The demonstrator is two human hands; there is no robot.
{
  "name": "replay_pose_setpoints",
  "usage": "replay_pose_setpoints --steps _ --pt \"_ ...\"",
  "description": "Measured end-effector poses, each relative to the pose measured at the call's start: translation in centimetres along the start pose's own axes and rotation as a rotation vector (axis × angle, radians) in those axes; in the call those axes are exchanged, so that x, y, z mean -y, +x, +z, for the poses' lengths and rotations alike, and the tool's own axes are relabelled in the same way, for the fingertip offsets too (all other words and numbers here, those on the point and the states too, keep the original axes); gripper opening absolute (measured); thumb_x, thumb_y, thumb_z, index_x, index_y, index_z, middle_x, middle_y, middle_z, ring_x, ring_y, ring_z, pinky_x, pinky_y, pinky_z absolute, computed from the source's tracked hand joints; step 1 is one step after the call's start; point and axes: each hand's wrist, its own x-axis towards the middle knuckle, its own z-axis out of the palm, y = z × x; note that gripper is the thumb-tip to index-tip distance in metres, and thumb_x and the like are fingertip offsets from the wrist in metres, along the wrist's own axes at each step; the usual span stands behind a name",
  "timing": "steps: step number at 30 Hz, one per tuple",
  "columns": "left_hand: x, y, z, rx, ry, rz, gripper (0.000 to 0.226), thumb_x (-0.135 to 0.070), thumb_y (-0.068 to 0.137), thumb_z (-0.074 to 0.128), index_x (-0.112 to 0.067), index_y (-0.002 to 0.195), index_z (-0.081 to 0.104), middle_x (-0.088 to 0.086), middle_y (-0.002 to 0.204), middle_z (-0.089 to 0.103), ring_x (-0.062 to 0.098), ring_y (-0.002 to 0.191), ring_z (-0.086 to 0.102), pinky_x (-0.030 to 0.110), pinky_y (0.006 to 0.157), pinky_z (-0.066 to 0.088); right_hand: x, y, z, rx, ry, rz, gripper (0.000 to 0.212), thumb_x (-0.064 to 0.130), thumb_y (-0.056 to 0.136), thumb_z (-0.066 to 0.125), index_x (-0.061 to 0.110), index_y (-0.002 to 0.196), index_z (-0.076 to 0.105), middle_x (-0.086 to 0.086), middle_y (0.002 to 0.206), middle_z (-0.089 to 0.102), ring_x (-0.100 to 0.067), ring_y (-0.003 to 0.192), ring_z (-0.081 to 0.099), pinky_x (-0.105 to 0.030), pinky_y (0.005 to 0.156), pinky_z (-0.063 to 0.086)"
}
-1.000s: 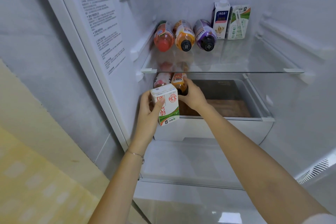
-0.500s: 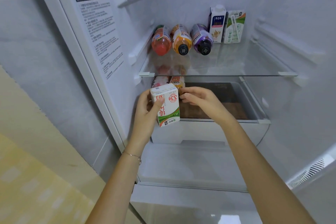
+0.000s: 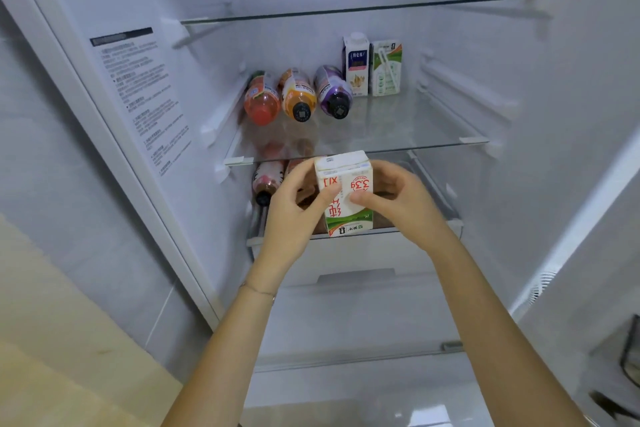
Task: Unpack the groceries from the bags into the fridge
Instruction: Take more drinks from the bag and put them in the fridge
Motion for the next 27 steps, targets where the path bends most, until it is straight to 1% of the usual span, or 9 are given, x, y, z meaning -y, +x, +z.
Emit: replay_pose_setpoints --steps 3,5,8,11,15,17,23,25,27 --pt "-0.7 1.7 0.1 0.001 0.274 0.141 0.044 -0.042 0.093 0.056 -0.026 0.133 0.054 -0.017 0.127 0.059 0.003 0.121 0.052 0.027 0.101 0.046 1.5 0.3 -1.7 -0.143 -0.003 -0.024 0.043 0.023 0.081 0.075 0.020 0.122 0.060 0.010 0.111 0.070 -0.006 0.102 0.065 -0.033 0.086 0.057" --pt "-1.3 2.9 -0.2 -0.037 0.561 0.263 0.053 -0.053 0.092 0.048 -0.027 0.138 0.050 -0.013 0.130 0.055 0.002 0.124 0.045 0.025 0.106 0.037 2.7 0.9 -2.8 -0.288 -0.002 -0.046 0.037 0.026 0.082 0.074 0.024 0.117 0.060 0.015 0.108 0.068 -0.002 0.100 0.064 -0.026 0.082 0.057" --pt "-1.9 4.4 -0.2 -0.070 0.861 0.360 0.060 -0.062 0.092 0.039 -0.027 0.139 0.049 -0.004 0.137 0.054 0.017 0.135 0.040 0.048 0.113 0.030 4.5 2.0 -4.2 -0.522 0.048 -0.071 0.034 0.028 0.084 0.072 0.024 0.115 0.059 0.013 0.109 0.066 -0.001 0.097 0.065 -0.017 0.070 0.056" --pt "-1.8 5.6 0.0 -0.061 1.033 0.344 0.065 -0.065 0.091 0.031 -0.027 0.141 0.047 -0.003 0.142 0.050 0.021 0.140 0.033 0.051 0.118 0.019 5.7 4.2 -5.5 -0.662 -0.010 -0.040 0.040 0.032 0.084 0.072 0.020 0.120 0.058 0.006 0.119 0.065 -0.007 0.100 0.064 -0.021 0.072 0.056" --pt "-1.3 7.1 0.3 -0.033 1.142 0.330 0.069 -0.067 0.091 0.025 -0.027 0.142 0.046 0.000 0.146 0.046 0.023 0.143 0.028 0.053 0.117 0.018 5.7 7.8 -6.9 -0.690 -0.270 0.014 0.047 0.036 0.084 0.071 0.014 0.123 0.056 0.001 0.124 0.064 -0.014 0.106 0.063 -0.026 0.077 0.050" --pt "-1.1 7.7 0.4 -0.031 1.180 0.317 0.069 -0.067 0.091 0.025 -0.027 0.143 0.045 0.001 0.148 0.044 0.023 0.145 0.025 0.054 0.117 0.017 4.9 9.3 -7.2 -0.701 -0.311 0.063 0.048 0.036 0.083 0.072 0.013 0.123 0.056 0.000 0.123 0.064 -0.016 0.107 0.063 -0.028 0.078 0.048" --pt "-1.0 9.2 0.0 -0.013 1.210 0.270 0.067 -0.066 0.091 0.037 -0.029 0.147 0.038 0.002 0.154 0.035 0.023 0.148 0.014 0.055 0.119 0.011 2.7 11.8 -7.2 -0.795 -0.323 0.114 0.045 0.032 0.082 0.074 0.009 0.116 0.057 -0.004 0.118 0.067 -0.021 0.102 0.066 -0.016 0.056 0.035" --pt "-0.8 9.7 0.0 -0.015 1.208 0.265 0.066 -0.066 0.092 0.038 -0.030 0.147 0.038 0.002 0.154 0.035 0.023 0.149 0.014 0.054 0.119 0.010 2.0 12.6 -7.3 -0.810 -0.317 0.113 0.045 0.033 0.081 0.074 0.009 0.114 0.056 -0.005 0.116 0.068 -0.022 0.102 0.066 -0.017 0.056 0.039" --pt "-0.7 10.1 0.0 -0.017 1.205 0.258 0.065 -0.065 0.092 0.038 -0.030 0.146 0.039 0.002 0.154 0.035 0.024 0.148 0.014 0.054 0.119 0.009 1.7 13.1 -7.6 -0.810 -0.348 0.117 0.046 0.034 0.082 0.074 0.008 0.113 0.055 -0.006 0.115 0.068 -0.024 0.102 0.066 -0.026 0.063 0.047"
